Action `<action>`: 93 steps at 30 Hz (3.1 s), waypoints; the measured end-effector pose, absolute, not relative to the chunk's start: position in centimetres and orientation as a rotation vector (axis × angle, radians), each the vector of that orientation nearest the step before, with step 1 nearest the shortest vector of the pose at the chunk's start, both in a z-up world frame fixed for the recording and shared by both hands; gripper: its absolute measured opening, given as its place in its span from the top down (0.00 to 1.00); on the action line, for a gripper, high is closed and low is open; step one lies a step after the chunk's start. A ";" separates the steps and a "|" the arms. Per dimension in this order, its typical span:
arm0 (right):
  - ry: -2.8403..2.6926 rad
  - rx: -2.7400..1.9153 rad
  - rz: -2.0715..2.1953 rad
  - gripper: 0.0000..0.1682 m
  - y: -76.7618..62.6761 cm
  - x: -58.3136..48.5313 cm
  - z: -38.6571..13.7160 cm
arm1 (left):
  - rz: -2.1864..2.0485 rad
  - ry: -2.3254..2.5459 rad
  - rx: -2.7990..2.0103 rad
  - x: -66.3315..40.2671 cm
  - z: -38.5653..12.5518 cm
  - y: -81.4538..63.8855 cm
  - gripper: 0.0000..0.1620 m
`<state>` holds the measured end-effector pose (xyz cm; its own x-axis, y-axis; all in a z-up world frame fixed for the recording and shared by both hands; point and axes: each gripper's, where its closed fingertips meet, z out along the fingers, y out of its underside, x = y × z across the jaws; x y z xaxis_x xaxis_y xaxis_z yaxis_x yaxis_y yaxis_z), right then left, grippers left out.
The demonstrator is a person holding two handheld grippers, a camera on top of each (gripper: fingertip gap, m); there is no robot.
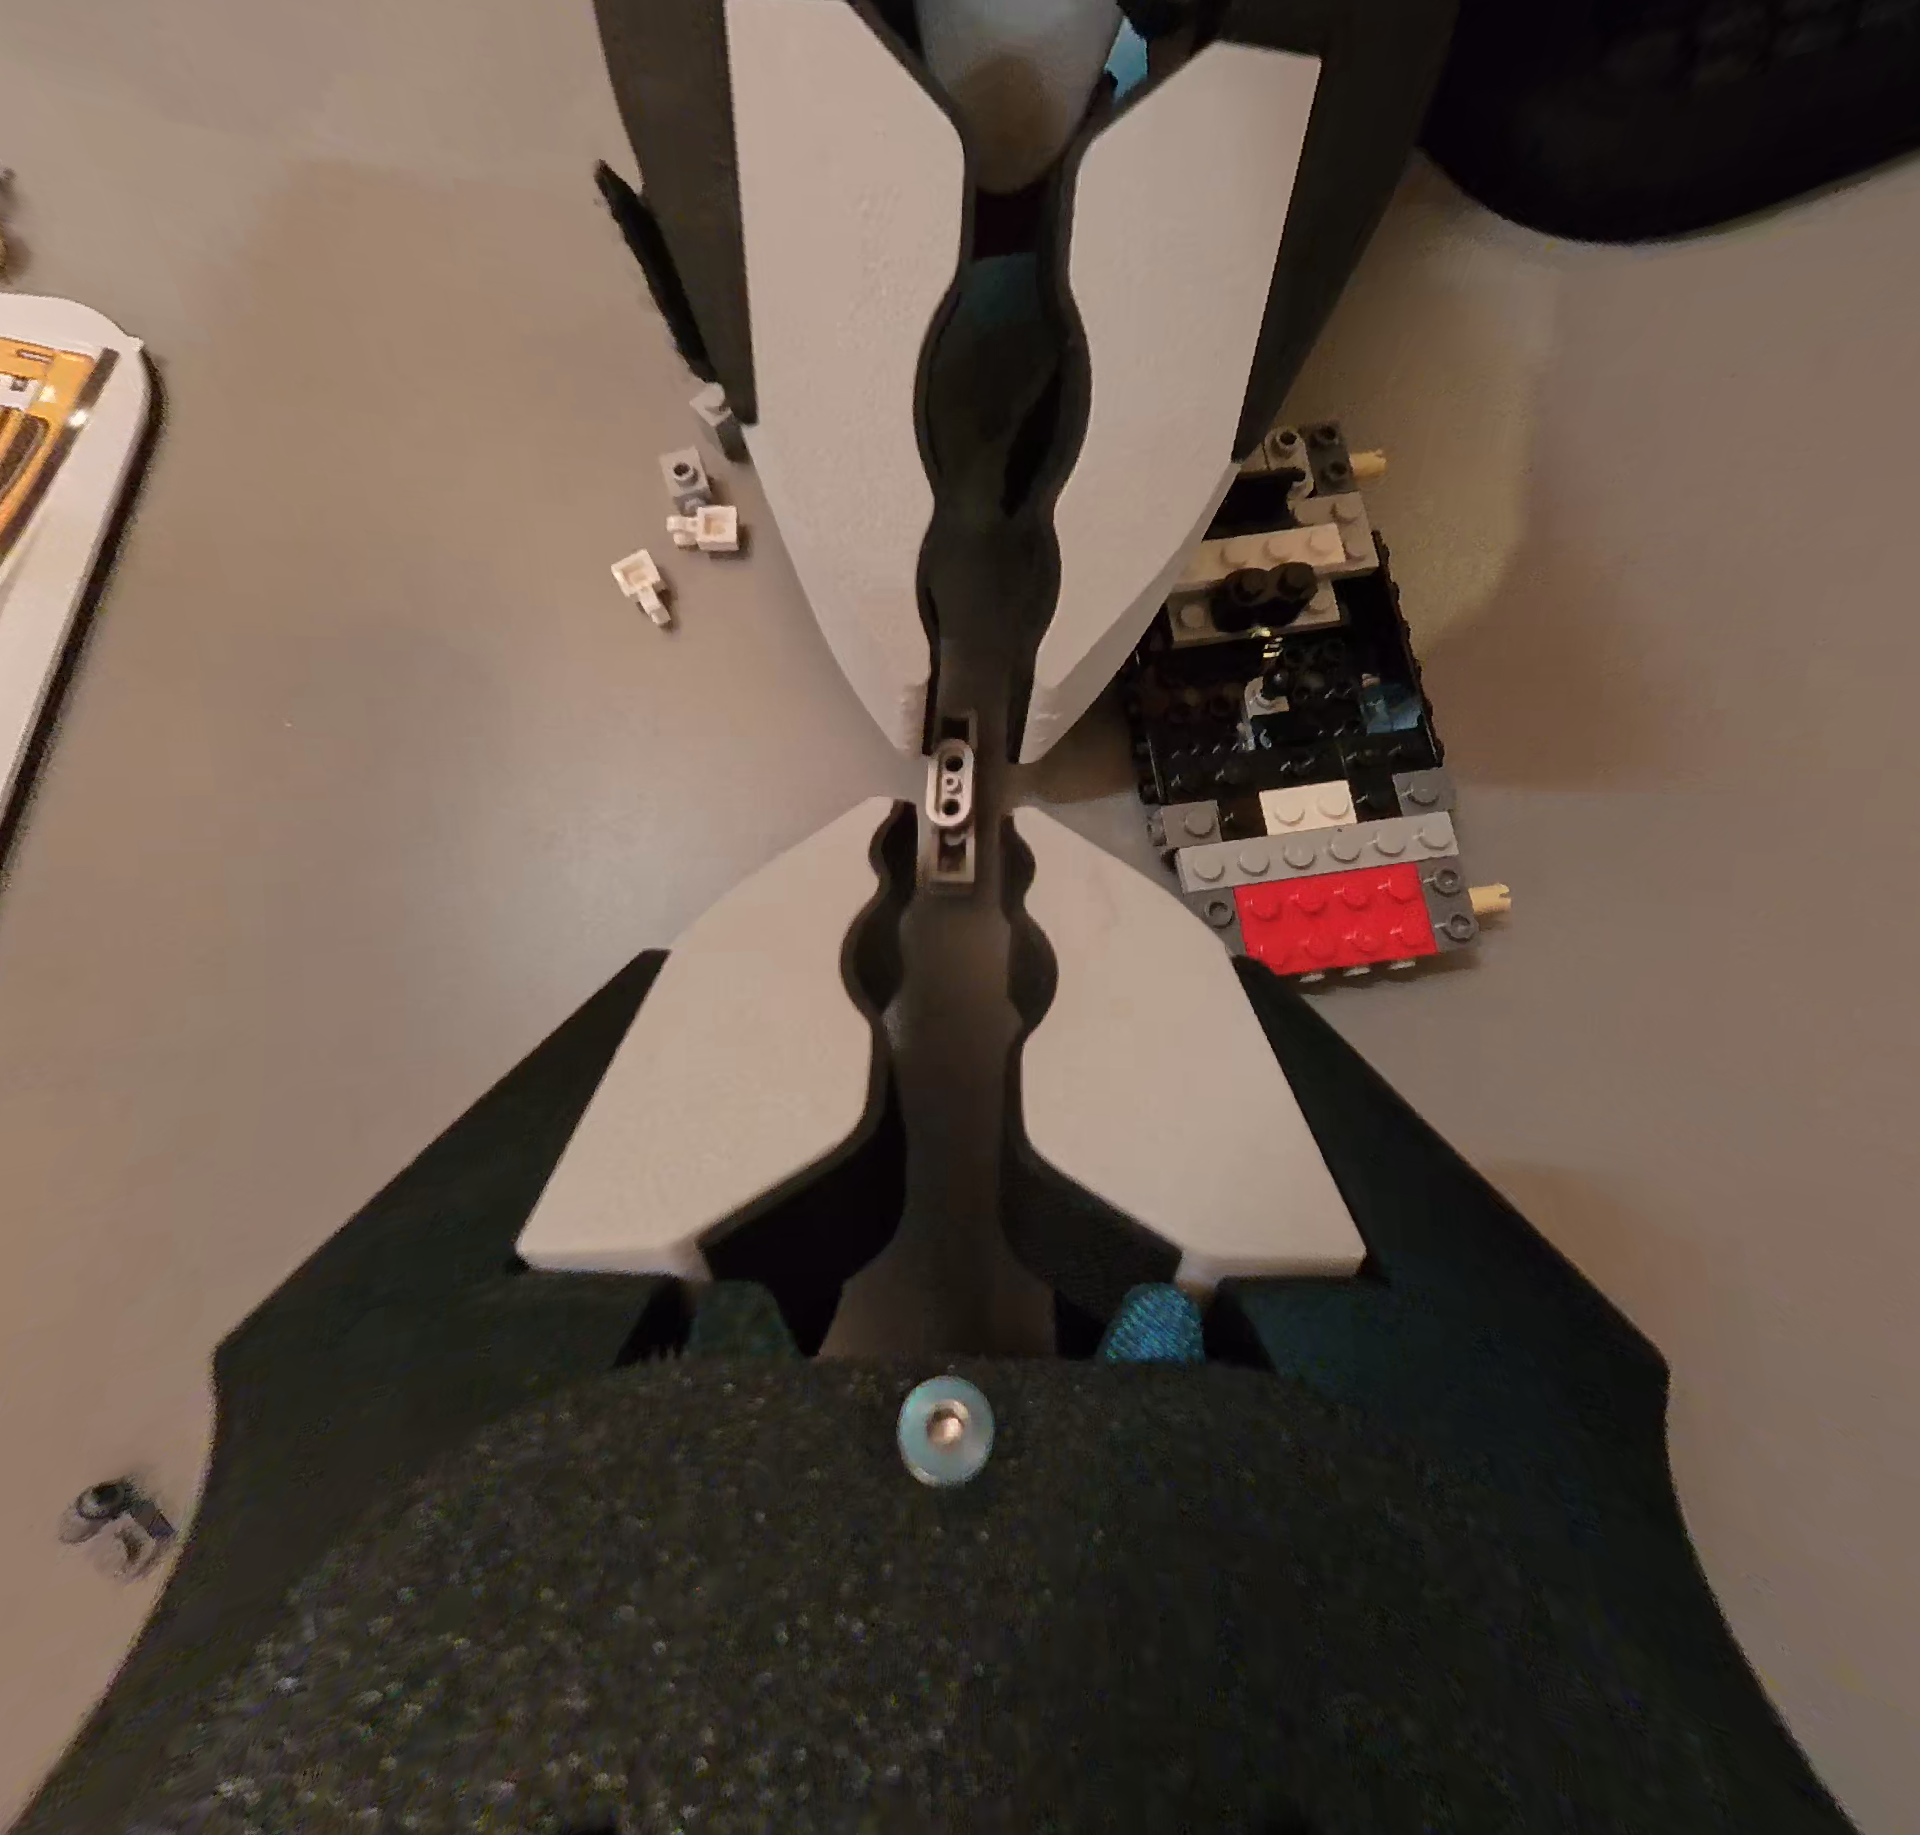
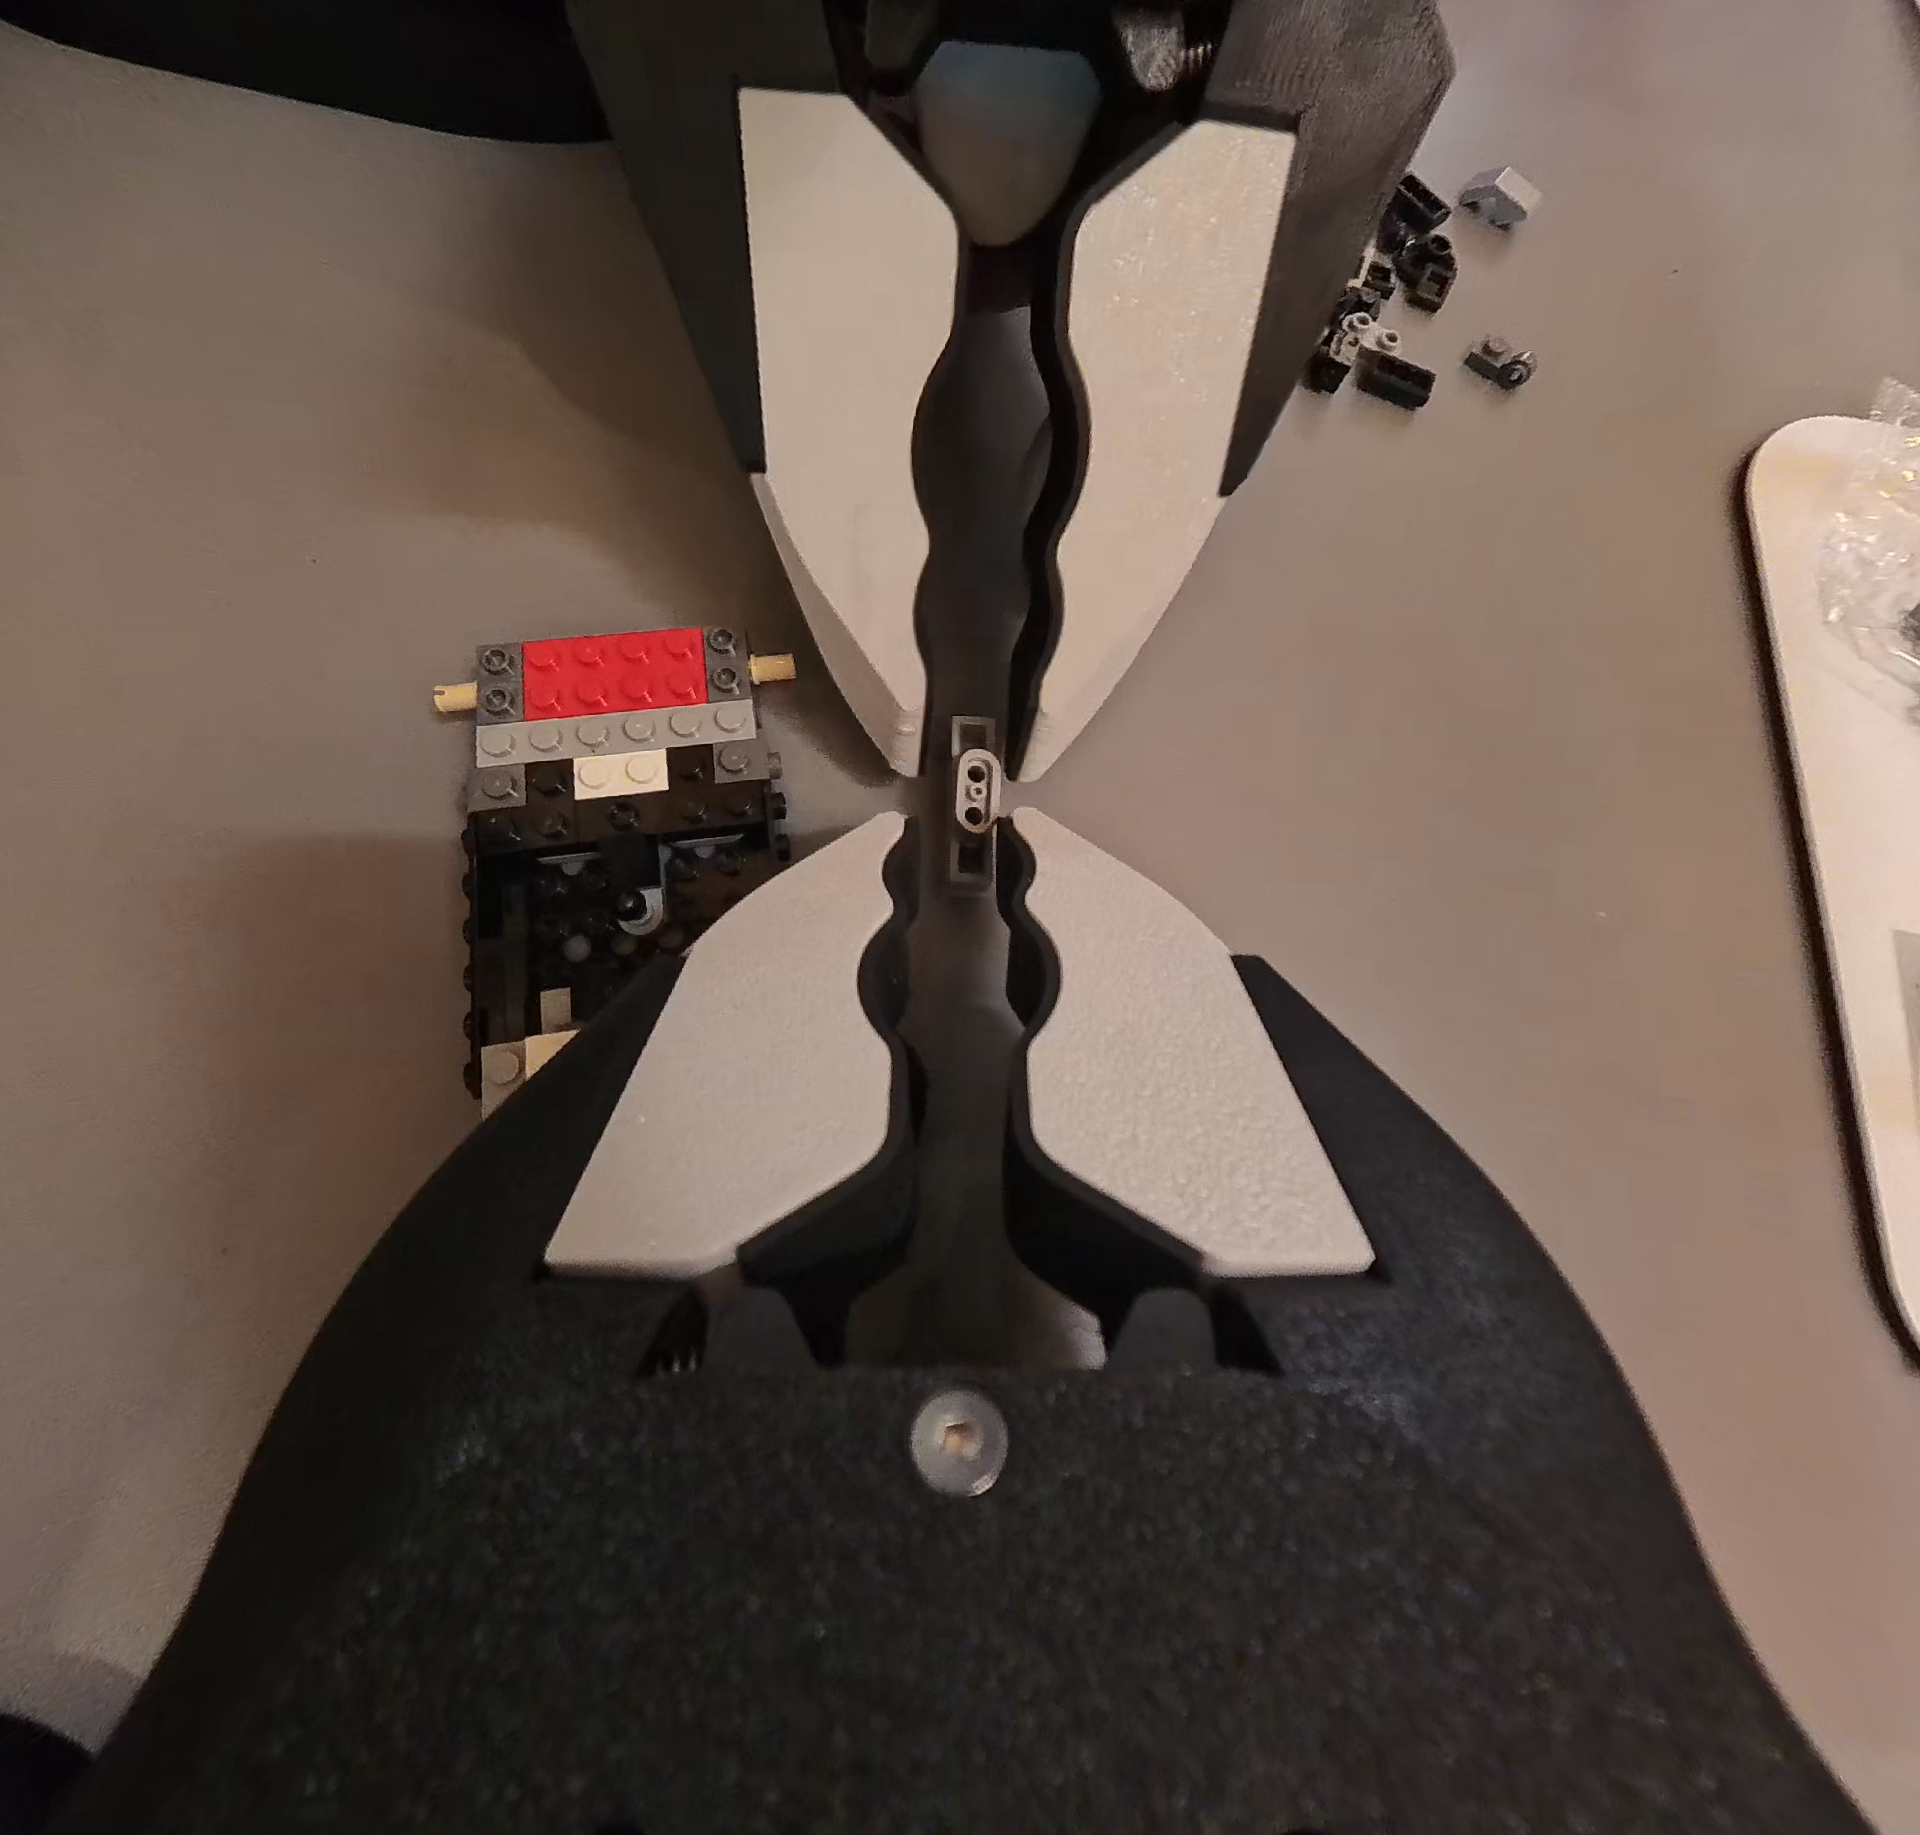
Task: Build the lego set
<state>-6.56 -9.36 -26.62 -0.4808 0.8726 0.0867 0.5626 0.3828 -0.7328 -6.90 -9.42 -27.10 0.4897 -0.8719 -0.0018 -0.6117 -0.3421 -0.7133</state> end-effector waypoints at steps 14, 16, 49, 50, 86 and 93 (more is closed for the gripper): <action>-2.187 -1.227 0.887 0.92 -9.4 -6.5 -26.7 | -0.500 1.206 -2.065 -6.7 -27.1 -9.2 0.95; -2.187 -1.226 0.887 0.92 -9.4 -6.5 -26.6 | -0.496 1.207 -2.063 -6.7 -27.1 -9.2 0.95; -2.181 -1.208 0.880 0.95 -9.2 -6.4 -27.3 | -0.448 1.260 -2.046 -6.6 -27.0 -9.7 0.93; -2.180 -1.207 0.883 0.95 -9.2 -6.4 -27.3 | -0.452 1.261 -2.043 -6.6 -27.0 -9.7 0.93; -2.263 -1.319 1.382 0.96 -10.1 -2.9 -18.9 | 0.093 1.407 -1.356 -3.2 -18.4 -10.2 0.77; -2.265 -1.338 1.496 0.96 -10.9 -2.7 -18.8 | 0.145 1.444 -1.307 -2.7 -18.6 -10.5 0.81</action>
<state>-2.67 -10.93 -18.83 -0.6035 0.7167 -0.3494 0.6028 0.1233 -0.7883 -2.69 -10.50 -18.56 0.2416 -0.6107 -0.7541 -0.7480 0.3779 -0.5456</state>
